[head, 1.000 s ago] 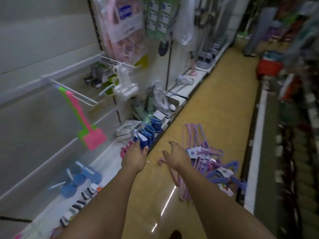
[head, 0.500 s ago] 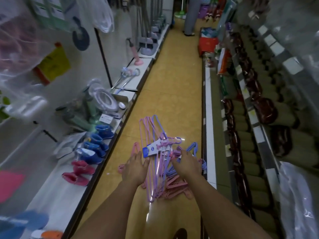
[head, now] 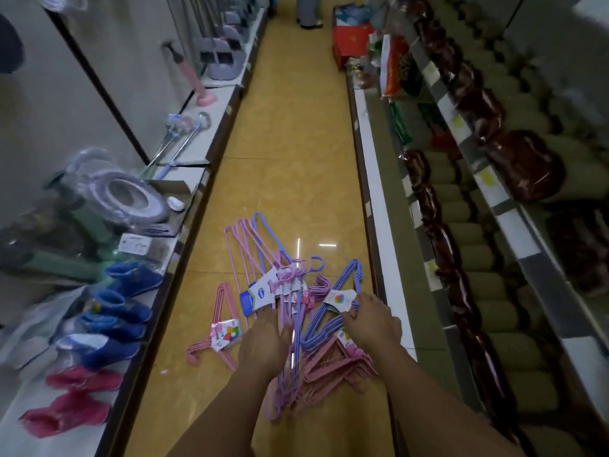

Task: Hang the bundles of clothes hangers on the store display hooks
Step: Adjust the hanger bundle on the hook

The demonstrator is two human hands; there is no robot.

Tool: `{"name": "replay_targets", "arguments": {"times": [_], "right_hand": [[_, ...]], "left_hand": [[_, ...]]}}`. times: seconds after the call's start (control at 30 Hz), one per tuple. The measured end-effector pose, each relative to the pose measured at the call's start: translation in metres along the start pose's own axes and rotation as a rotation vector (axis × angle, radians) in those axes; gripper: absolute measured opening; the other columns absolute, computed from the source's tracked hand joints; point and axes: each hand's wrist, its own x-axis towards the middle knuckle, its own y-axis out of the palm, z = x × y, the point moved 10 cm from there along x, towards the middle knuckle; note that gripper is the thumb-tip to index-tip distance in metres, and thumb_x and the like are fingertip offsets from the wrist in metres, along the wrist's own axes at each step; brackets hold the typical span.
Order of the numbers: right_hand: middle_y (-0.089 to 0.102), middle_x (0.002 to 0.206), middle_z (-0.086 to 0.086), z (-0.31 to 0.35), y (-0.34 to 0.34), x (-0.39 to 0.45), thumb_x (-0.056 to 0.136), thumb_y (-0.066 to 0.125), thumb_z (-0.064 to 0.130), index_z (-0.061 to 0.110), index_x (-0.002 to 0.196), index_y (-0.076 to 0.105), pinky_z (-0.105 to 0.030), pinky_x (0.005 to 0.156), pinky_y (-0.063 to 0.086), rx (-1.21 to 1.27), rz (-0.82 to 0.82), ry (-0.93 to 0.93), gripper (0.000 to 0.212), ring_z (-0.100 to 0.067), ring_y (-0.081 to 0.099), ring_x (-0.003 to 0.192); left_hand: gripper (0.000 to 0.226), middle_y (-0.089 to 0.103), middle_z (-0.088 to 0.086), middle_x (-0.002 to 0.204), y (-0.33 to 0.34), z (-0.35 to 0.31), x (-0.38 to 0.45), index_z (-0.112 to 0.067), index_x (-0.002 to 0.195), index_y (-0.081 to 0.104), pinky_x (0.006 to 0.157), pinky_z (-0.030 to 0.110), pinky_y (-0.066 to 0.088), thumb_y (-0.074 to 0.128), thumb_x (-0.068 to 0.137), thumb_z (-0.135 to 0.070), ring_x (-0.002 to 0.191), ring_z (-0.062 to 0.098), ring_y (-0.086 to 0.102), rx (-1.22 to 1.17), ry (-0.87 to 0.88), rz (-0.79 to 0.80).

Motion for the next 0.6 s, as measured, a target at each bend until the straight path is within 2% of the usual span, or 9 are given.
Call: {"name": "replay_targets", "arguments": {"times": [0.1,0.3,0.4,0.6], "right_hand": [[0.040,0.142,-0.006,-0.026,0.051,0.050,0.096,0.040,0.041,0.016,0.139,0.038,-0.039,0.098,0.037,-0.014,-0.004,0.033,0.050,-0.028,0.043,0.127],[0.045,0.139,-0.009,-0.077,0.153,0.147,0.094,0.044,0.042,0.015,0.139,0.038,-0.041,0.097,0.040,-0.073,0.005,0.058,0.053,-0.030,0.047,0.123],[0.050,0.136,-0.008,-0.104,0.200,0.188,0.093,0.046,0.043,0.019,0.140,0.039,-0.041,0.098,0.041,-0.037,-0.008,0.098,0.053,-0.030,0.048,0.124],[0.035,0.149,-0.008,-0.148,0.294,0.262,0.093,0.047,0.044,0.021,0.150,0.019,-0.049,0.110,0.030,0.001,0.050,0.165,0.067,-0.030,0.032,0.137]], "left_hand": [[0.063,0.031,0.006,0.152,0.067,0.021,0.051,-0.014,0.147,0.028,0.107,0.036,0.035,0.026,0.097,-0.053,0.136,0.023,0.036,0.036,0.029,0.045],[0.063,0.022,0.008,0.156,0.201,0.057,0.140,-0.010,0.150,0.021,0.114,0.033,0.024,0.025,0.100,-0.049,0.143,0.021,0.023,0.104,0.064,0.169],[0.059,0.034,0.009,0.149,0.249,0.068,0.177,-0.009,0.145,0.028,0.108,0.036,0.033,0.028,0.100,-0.047,0.135,0.025,0.034,0.071,0.080,0.167],[0.061,0.038,0.009,0.147,0.338,0.086,0.248,-0.013,0.146,0.030,0.106,0.039,0.036,0.030,0.098,-0.051,0.132,0.026,0.038,0.039,0.132,0.163]]}}
